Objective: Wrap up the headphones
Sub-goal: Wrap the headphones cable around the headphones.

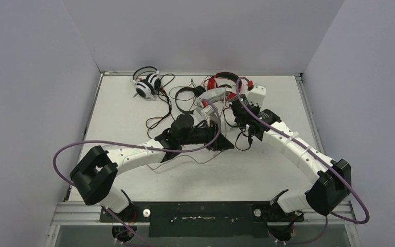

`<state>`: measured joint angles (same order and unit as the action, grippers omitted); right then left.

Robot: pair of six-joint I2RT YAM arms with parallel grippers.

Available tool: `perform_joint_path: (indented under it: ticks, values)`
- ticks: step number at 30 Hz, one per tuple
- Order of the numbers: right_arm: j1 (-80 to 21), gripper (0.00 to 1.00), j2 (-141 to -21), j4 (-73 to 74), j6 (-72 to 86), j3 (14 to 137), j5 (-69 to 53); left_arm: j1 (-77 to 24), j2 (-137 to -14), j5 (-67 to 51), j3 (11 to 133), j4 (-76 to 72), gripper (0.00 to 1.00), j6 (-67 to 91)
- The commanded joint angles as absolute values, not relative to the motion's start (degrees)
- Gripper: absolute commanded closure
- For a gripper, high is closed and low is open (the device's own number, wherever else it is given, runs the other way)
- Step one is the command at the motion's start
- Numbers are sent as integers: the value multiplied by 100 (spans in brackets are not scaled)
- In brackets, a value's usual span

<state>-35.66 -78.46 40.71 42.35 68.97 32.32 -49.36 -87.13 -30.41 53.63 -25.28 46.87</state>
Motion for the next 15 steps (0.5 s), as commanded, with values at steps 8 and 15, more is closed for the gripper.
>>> perform_joint_path:
  ticks: [8,15]
  values:
    - [-3489,100,-7486,3400,4638,7843,2811,-5132,-8947,-2666,4585,-3887,68,4487]
    - [-3334,100,-7458,3690,4596,8553,2664,-5291,-9275,-2555,4219,-4230,69,4292]
